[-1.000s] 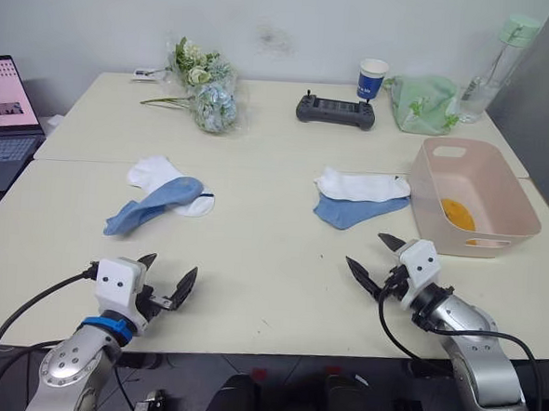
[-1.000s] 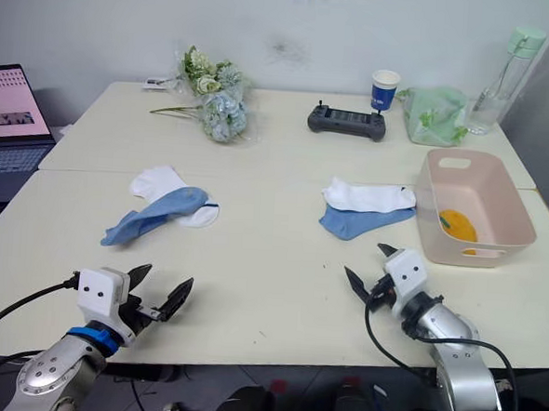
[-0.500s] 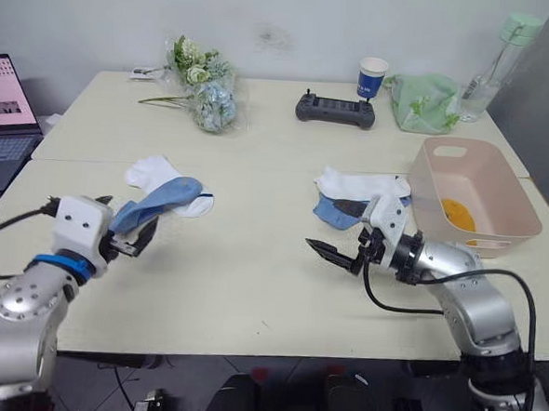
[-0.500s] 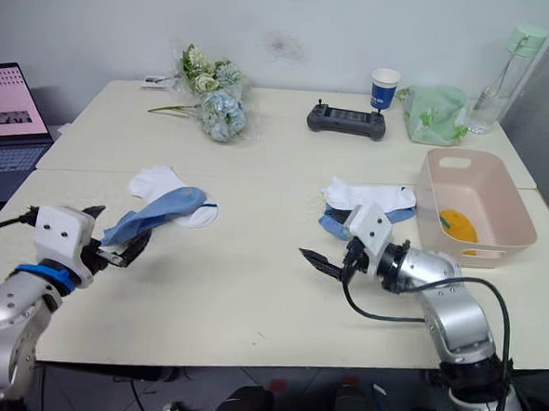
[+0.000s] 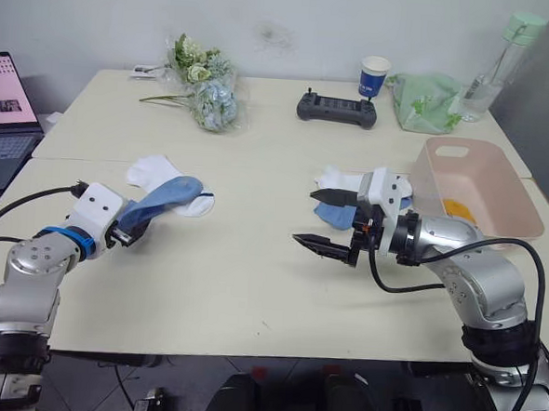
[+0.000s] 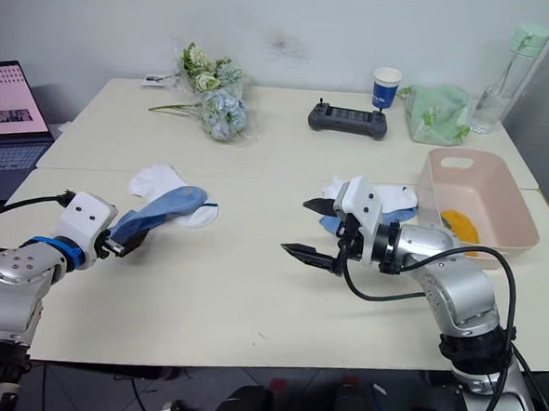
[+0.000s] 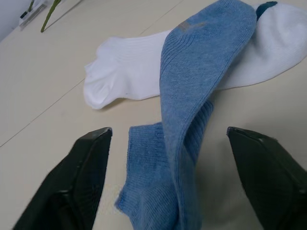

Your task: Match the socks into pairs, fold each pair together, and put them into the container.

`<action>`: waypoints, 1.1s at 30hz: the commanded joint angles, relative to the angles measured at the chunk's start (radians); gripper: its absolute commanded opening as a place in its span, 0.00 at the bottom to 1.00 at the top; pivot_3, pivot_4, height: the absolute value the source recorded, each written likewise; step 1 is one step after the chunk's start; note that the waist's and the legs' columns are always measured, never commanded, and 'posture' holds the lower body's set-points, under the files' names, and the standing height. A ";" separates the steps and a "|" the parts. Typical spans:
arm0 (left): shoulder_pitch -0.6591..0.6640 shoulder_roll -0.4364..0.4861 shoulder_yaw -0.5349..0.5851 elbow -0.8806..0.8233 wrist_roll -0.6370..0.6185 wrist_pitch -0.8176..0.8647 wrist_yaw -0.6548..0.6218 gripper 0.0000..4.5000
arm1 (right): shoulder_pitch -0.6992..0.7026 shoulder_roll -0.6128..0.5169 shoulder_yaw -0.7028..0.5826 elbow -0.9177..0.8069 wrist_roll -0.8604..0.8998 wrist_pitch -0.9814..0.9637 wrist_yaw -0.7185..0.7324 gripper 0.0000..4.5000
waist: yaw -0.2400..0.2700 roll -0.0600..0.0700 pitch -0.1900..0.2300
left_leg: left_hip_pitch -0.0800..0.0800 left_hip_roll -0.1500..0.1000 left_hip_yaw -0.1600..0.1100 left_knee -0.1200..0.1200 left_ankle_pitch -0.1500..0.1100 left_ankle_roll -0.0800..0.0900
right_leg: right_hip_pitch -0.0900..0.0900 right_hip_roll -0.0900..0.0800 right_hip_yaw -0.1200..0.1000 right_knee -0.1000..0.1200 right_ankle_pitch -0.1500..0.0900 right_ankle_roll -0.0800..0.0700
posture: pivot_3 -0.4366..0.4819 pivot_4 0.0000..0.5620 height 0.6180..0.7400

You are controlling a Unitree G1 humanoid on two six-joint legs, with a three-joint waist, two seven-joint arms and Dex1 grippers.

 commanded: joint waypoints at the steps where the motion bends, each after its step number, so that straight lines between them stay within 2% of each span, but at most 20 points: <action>1: -0.048 0.013 -0.003 0.032 0.014 -0.043 -0.005 0.58 | 0.002 -0.001 -0.001 -0.032 -0.004 -0.028 -0.012 1.00 | 0.000 0.000 0.000 | 0.000 0.000 0.000 0.000 0.000 0.000 | -0.001 0.000 0.000 0.000 0.000 0.000 | 0.48 0.27 1.00; 8: -0.083 0.002 0.002 0.041 -0.019 -0.031 -0.038 0.06 | 0.020 -0.004 -0.007 -0.021 -0.014 -0.046 -0.028 1.00 | -0.003 0.000 0.000 | -0.001 0.000 0.001 0.000 0.000 0.000 | -0.003 0.000 0.001 0.002 0.000 0.000 | 0.48 0.27 1.00; 9: -0.084 -0.001 0.008 0.029 -0.029 -0.017 -0.039 0.01 | 0.023 -0.003 -0.010 -0.017 -0.016 -0.049 -0.032 1.00 | -0.003 0.000 0.000 | -0.001 0.000 0.001 0.000 0.000 0.000 | -0.003 0.000 0.001 0.002 0.000 0.000 | 0.48 0.27 1.00; 14: -0.096 0.001 0.021 -0.040 -0.062 0.006 -0.061 0.01 | 0.025 0.000 -0.018 -0.002 -0.017 -0.059 -0.050 1.00 | -0.002 0.000 0.000 | -0.001 0.000 0.001 0.000 0.000 0.000 | -0.003 0.000 0.001 0.002 0.000 0.000 | 0.48 0.27 1.00; 21: -0.086 -0.004 -0.012 -0.398 -0.226 0.124 -0.196 0.01 | 0.002 -0.018 -0.034 0.048 -0.028 -0.084 -0.049 1.00 | -0.002 0.000 0.000 | -0.002 0.000 0.001 0.001 0.000 0.000 | -0.003 0.000 0.001 0.002 0.000 0.000 | 0.48 0.27 1.00; 24: -0.023 -0.005 -0.097 -0.576 -0.275 0.216 -0.253 0.01 | -0.007 -0.042 -0.046 0.079 -0.030 -0.095 -0.033 1.00 | -0.002 0.000 0.000 | -0.002 0.000 0.002 0.000 0.000 0.000 | -0.003 0.000 0.001 0.002 0.000 0.000 | 0.48 0.27 1.00; 27: 0.052 -0.013 -0.221 -0.682 -0.247 0.253 -0.275 0.01 | -0.020 -0.068 -0.055 0.118 -0.039 -0.110 -0.021 1.00 | -0.007 0.000 0.000 | -0.001 0.000 0.004 0.000 0.000 0.000 | -0.002 0.000 0.003 0.002 0.000 0.000 | 0.48 0.27 1.00; 30: 0.092 -0.025 -0.345 -0.697 -0.167 0.213 -0.279 0.01 | -0.024 -0.082 -0.064 0.142 -0.047 -0.114 -0.018 1.00 | -0.007 0.000 0.000 | -0.001 0.001 0.004 0.000 0.000 0.000 | -0.002 0.001 0.003 0.003 0.000 0.000 | 0.48 0.27 1.00; 33: 0.083 -0.066 -0.380 -0.678 -0.149 0.191 -0.264 0.01 | -0.013 -0.086 -0.061 0.138 -0.049 -0.110 -0.017 1.00 | -0.005 0.000 0.000 | -0.001 0.001 0.004 0.000 0.000 0.000 | -0.002 0.001 0.002 0.003 0.000 0.000 | 0.48 0.27 1.00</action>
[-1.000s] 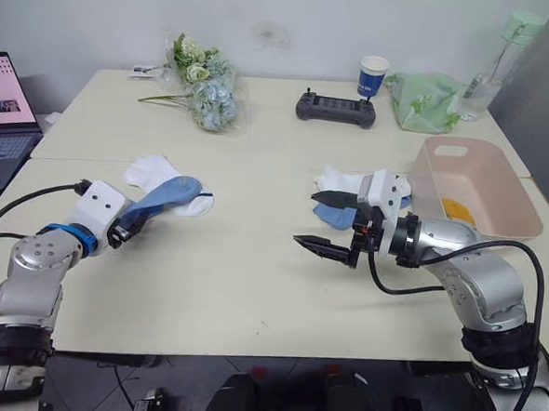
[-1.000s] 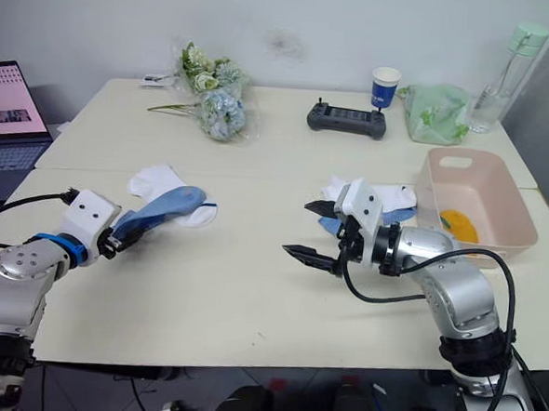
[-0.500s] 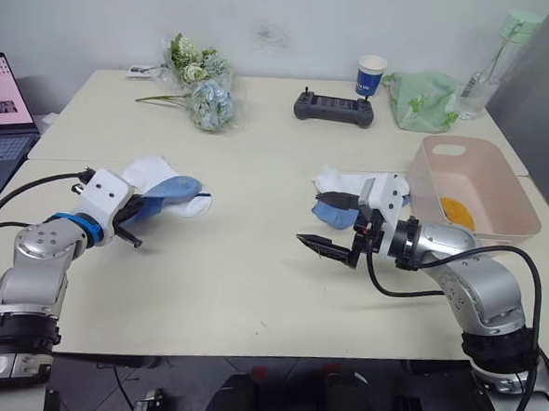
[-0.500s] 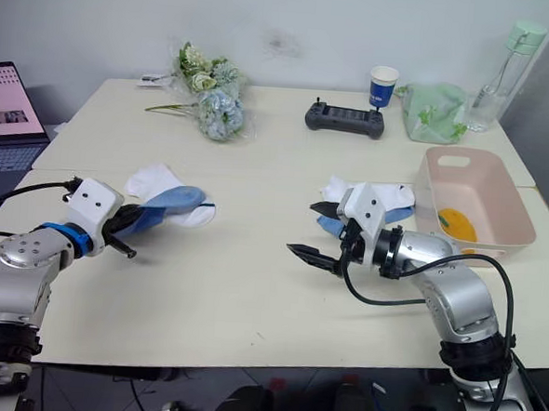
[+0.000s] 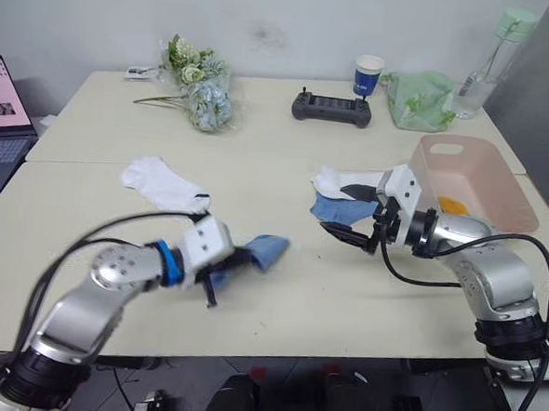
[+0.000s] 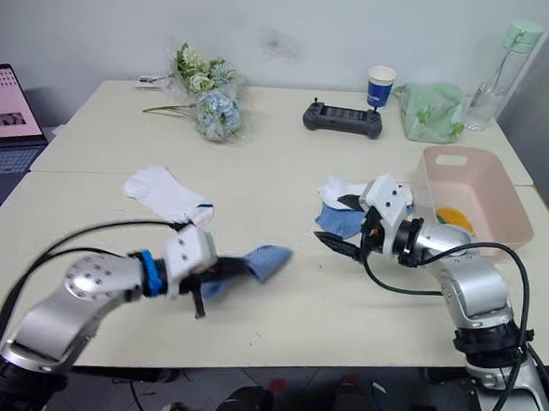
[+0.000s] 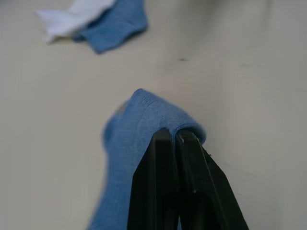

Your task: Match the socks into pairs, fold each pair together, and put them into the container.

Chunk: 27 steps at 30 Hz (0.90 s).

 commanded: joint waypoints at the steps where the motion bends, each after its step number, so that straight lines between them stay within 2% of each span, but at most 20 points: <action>1: -0.027 -0.033 -0.020 -0.007 0.032 -0.046 0.013 0.01 | 0.000 -0.006 -0.012 -0.031 0.001 -0.016 0.008 1.00 | 0.002 0.000 0.000 | 0.000 0.000 0.000 0.000 0.000 0.000 | 0.000 0.000 0.000 0.000 0.000 0.000 | 0.48 0.27 1.00; 4: -0.029 -0.035 -0.022 0.004 0.031 -0.051 -0.013 0.13 | 0.019 -0.005 -0.004 -0.043 -0.004 -0.013 0.006 1.00 | 0.004 0.000 0.000 | 0.000 0.000 0.000 0.000 0.000 0.000 | 0.000 0.000 0.000 0.000 0.000 0.000 | 0.48 0.27 1.00; 8: -0.017 0.009 0.024 -0.004 -0.006 -0.020 -0.065 0.42 | 0.041 -0.002 0.005 -0.050 -0.011 -0.013 0.004 1.00 | 0.003 0.000 0.000 | 0.000 0.000 0.001 0.000 0.000 0.000 | 0.000 0.000 0.000 -0.001 0.000 0.000 | 0.48 0.27 1.00; 13: -0.006 0.091 0.238 -0.028 -0.233 0.179 -0.133 0.75 | 0.069 0.002 0.015 -0.040 -0.023 -0.025 0.009 1.00 | 0.003 0.000 0.000 | 0.000 0.000 0.000 0.000 0.000 0.000 | 0.000 0.000 0.000 0.000 0.000 0.000 | 0.48 0.27 1.00; 16: 0.016 0.120 0.340 0.025 -0.302 0.241 -0.151 0.96 | 0.073 0.008 0.017 -0.031 -0.029 -0.033 0.009 1.00 | 0.003 0.000 0.000 | 0.000 0.000 0.000 0.000 0.000 0.000 | 0.000 0.000 0.000 -0.001 0.000 0.000 | 0.48 0.27 1.00; 17: 0.019 0.115 0.354 0.057 -0.299 0.235 -0.143 0.99 | 0.072 0.013 0.018 -0.029 -0.030 -0.033 0.008 1.00 | 0.003 0.000 0.000 | 0.000 0.000 0.000 0.000 0.000 0.000 | 0.000 0.000 0.000 -0.001 0.000 0.000 | 0.48 0.27 1.00; 20: 0.009 0.088 0.336 0.120 -0.255 0.194 -0.105 0.99 | 0.066 0.026 0.021 -0.024 -0.034 -0.035 0.008 1.00 | 0.004 0.000 0.000 | 0.001 0.000 0.000 0.000 0.000 0.000 | 0.001 0.000 -0.001 -0.001 0.000 0.000 | 0.48 0.27 1.00; 27: 0.019 0.021 0.189 0.240 -0.089 0.064 -0.050 0.99 | 0.070 0.027 0.020 -0.049 -0.027 -0.019 0.013 1.00 | 0.006 0.000 0.000 | 0.000 0.000 -0.001 0.000 0.000 0.000 | 0.001 -0.001 -0.001 -0.002 0.000 0.000 | 0.48 0.27 1.00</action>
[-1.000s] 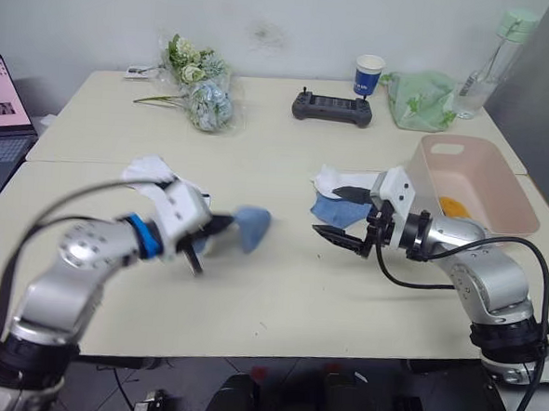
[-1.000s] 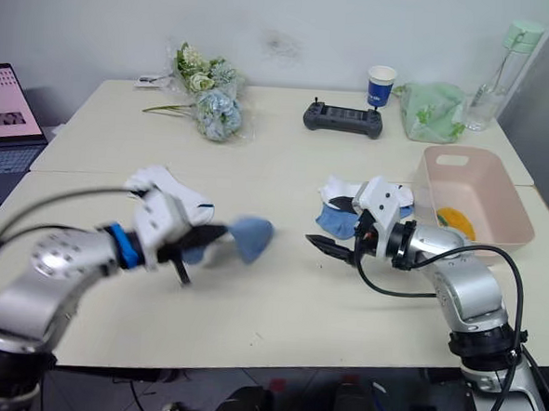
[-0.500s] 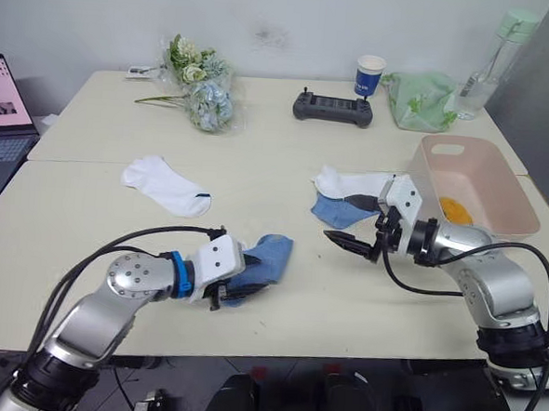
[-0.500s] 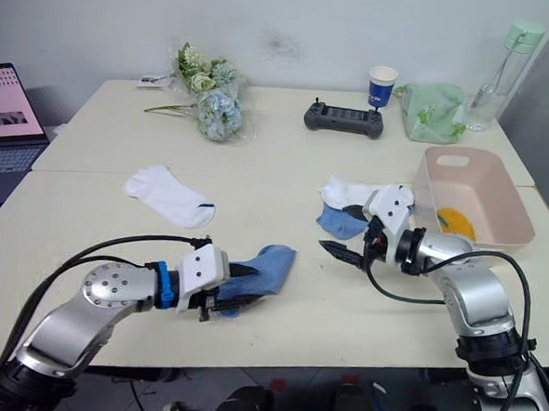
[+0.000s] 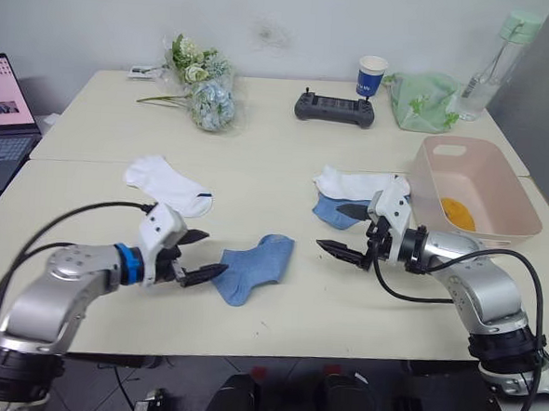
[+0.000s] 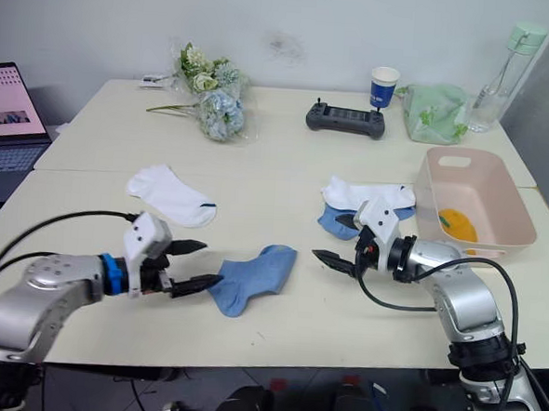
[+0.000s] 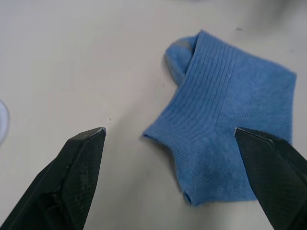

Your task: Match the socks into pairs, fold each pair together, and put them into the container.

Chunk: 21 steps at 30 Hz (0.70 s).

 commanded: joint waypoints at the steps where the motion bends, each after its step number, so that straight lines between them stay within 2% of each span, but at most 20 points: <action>1: 0.006 0.000 -0.045 0.037 0.072 -0.074 0.008 0.99 | -0.006 -0.008 -0.022 -0.046 0.015 -0.004 0.004 1.00 | -0.001 0.000 0.000 | 0.000 0.000 0.000 0.000 0.000 0.000 | 0.000 0.000 0.000 0.000 0.000 0.000 | 0.48 0.27 1.00; 4: 0.007 0.010 -0.079 0.067 0.114 -0.113 -0.005 0.85 | 0.001 -0.013 -0.026 -0.052 0.016 -0.001 0.002 1.00 | -0.001 0.000 0.000 | 0.000 0.000 0.000 0.000 0.000 0.000 | -0.001 0.000 0.000 0.000 0.000 0.000 | 0.48 0.27 1.00; 8: -0.002 0.008 -0.092 0.095 0.127 -0.151 -0.038 0.59 | 0.014 -0.009 -0.018 -0.057 0.011 -0.006 -0.002 1.00 | -0.001 0.000 0.000 | 0.000 0.000 0.000 0.000 0.000 0.000 | 0.000 0.000 0.000 0.000 0.000 0.000 | 0.48 0.27 1.00; 16: -0.014 0.007 -0.066 0.122 0.127 -0.174 -0.042 0.01 | 0.020 0.005 -0.013 -0.053 0.005 -0.013 -0.016 1.00 | -0.001 0.000 0.000 | 0.000 0.000 0.000 0.000 0.000 0.000 | 0.000 0.000 0.000 0.001 0.000 0.000 | 0.48 0.27 1.00; 21: -0.049 0.044 -0.002 0.207 0.156 -0.206 0.006 0.00 | 0.014 0.013 -0.006 -0.049 0.005 -0.014 -0.021 1.00 | -0.002 0.000 0.000 | 0.001 0.000 0.000 0.000 0.000 0.000 | 0.000 0.000 0.000 0.001 0.000 0.000 | 0.48 0.27 1.00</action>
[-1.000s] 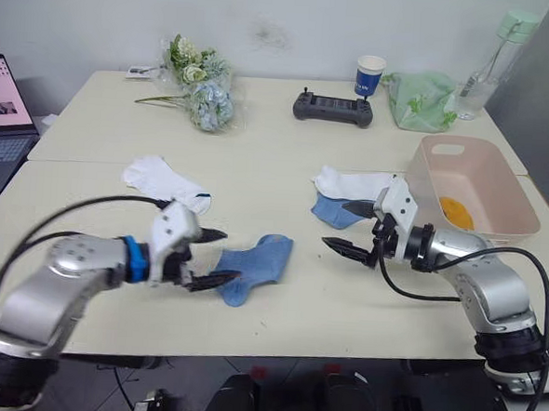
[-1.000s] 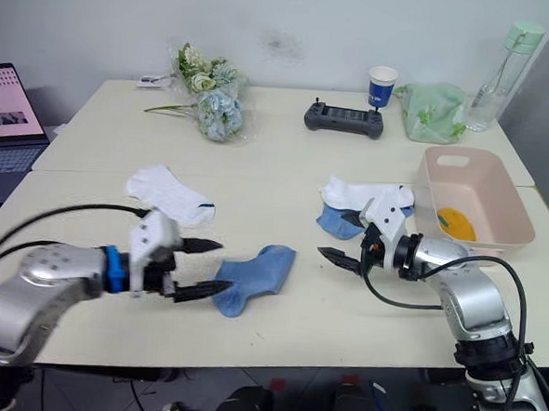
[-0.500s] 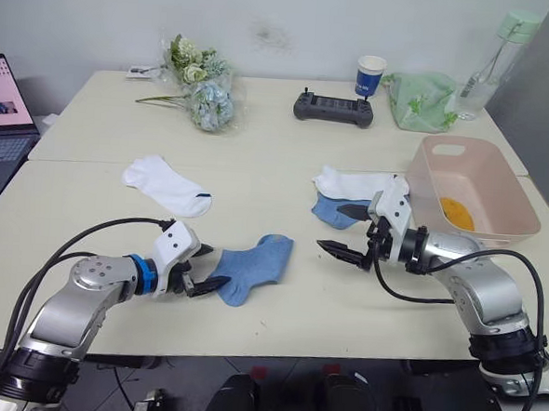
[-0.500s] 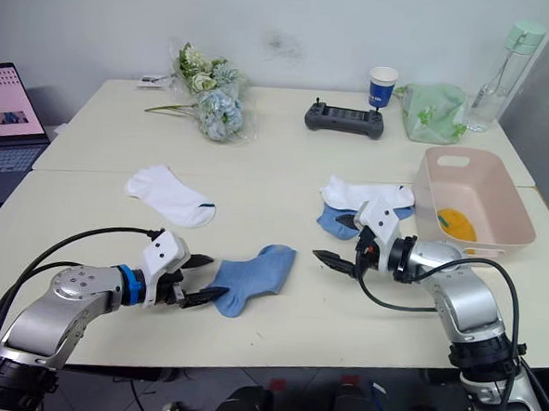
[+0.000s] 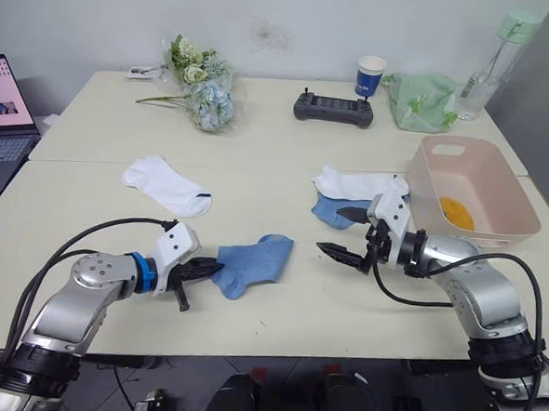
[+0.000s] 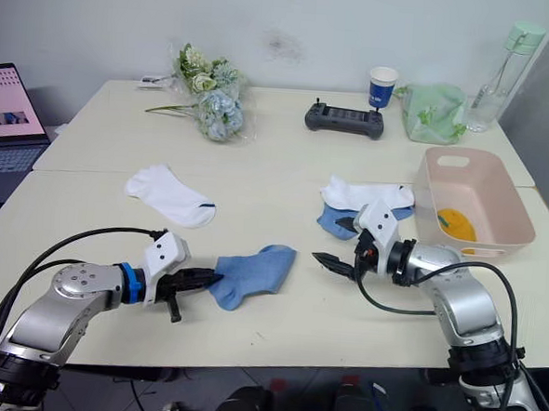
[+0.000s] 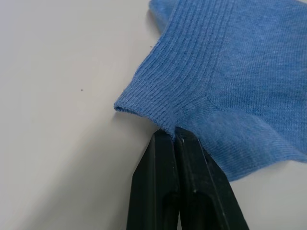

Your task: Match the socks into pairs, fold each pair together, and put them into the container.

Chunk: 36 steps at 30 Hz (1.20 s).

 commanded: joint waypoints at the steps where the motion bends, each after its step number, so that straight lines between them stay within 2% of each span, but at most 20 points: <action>1: -0.037 0.055 0.085 0.066 0.039 -0.018 0.044 0.00 | -0.010 0.006 -0.007 -0.033 0.005 -0.017 0.000 1.00 | -0.001 0.000 0.000 | 0.000 0.000 0.000 0.000 0.000 0.000 | 0.000 0.000 0.000 0.000 0.000 0.000 | 0.48 0.27 1.00; 5: -0.098 0.096 0.141 0.020 -0.037 0.034 -0.002 0.00 | -0.012 0.007 -0.001 -0.013 -0.002 -0.027 0.008 1.00 | -0.002 0.000 0.000 | -0.001 0.000 -0.001 0.000 0.000 0.000 | -0.001 0.000 0.000 0.002 0.000 0.000 | 0.48 0.27 1.00; 10: -0.251 0.100 0.167 -0.153 -0.233 0.260 -0.055 0.00 | -0.009 0.014 0.007 0.025 -0.010 -0.050 0.019 1.00 | 0.004 -0.001 0.000 | -0.002 -0.001 -0.001 0.001 0.000 0.000 | 0.000 0.000 -0.001 0.000 0.000 0.000 | 0.48 0.27 1.00; 14: -0.379 0.059 0.153 -0.239 -0.368 0.423 -0.030 0.00 | -0.008 0.011 0.006 0.067 -0.025 -0.080 0.023 1.00 | -0.001 -0.001 0.000 | -0.002 -0.001 -0.001 0.002 0.000 0.000 | 0.000 0.000 -0.001 0.000 0.000 0.000 | 0.48 0.27 1.00; 18: -0.544 -0.072 0.184 -0.280 -0.583 0.609 0.078 0.00 | -0.012 -0.045 0.002 0.148 -0.089 -0.163 0.047 1.00 | -0.003 -0.001 0.001 | -0.002 -0.001 0.000 0.004 0.000 0.000 | 0.001 0.004 -0.001 0.001 0.000 0.000 | 0.48 0.27 1.00; 21: -0.543 -0.120 0.235 -0.256 -0.676 0.690 0.145 0.00 | -0.013 -0.055 -0.026 0.173 -0.082 -0.176 0.048 1.00 | -0.016 -0.001 0.001 | -0.001 0.000 0.000 0.005 0.000 0.000 | 0.001 0.004 0.000 0.001 0.000 0.000 | 0.48 0.27 1.00; 23: -0.492 -0.110 0.242 -0.251 -0.682 0.707 0.151 0.00 | -0.007 -0.056 -0.031 0.174 -0.080 -0.180 0.048 1.00 | -0.028 -0.001 0.001 | 0.000 0.001 0.001 0.004 0.000 0.000 | 0.001 0.004 0.000 0.002 0.000 0.000 | 0.48 0.27 1.00; 28: -0.210 0.033 0.081 -0.215 -0.398 0.472 0.041 0.00 | 0.013 -0.051 -0.035 0.161 -0.075 -0.178 0.045 1.00 | -0.041 -0.001 0.000 | 0.003 0.003 0.003 0.000 0.000 0.000 | 0.000 0.005 0.002 0.002 0.000 0.000 | 0.48 0.27 1.00; 32: -0.076 0.093 0.012 -0.158 -0.229 0.256 -0.027 0.00 | 0.021 -0.052 -0.030 0.145 -0.071 -0.170 0.054 1.00 | -0.021 0.000 0.001 | 0.001 0.002 0.002 0.000 0.000 0.000 | 0.000 0.005 0.002 0.001 0.000 -0.001 | 0.48 0.27 1.00; 36: -0.030 0.089 0.036 -0.153 -0.211 0.207 -0.044 0.00 | 0.052 -0.077 -0.022 0.054 -0.001 -0.083 0.117 1.00 | 0.001 0.000 0.001 | 0.000 0.001 0.002 0.000 0.000 0.000 | 0.000 0.001 0.002 -0.001 0.000 -0.001 | 0.48 0.27 1.00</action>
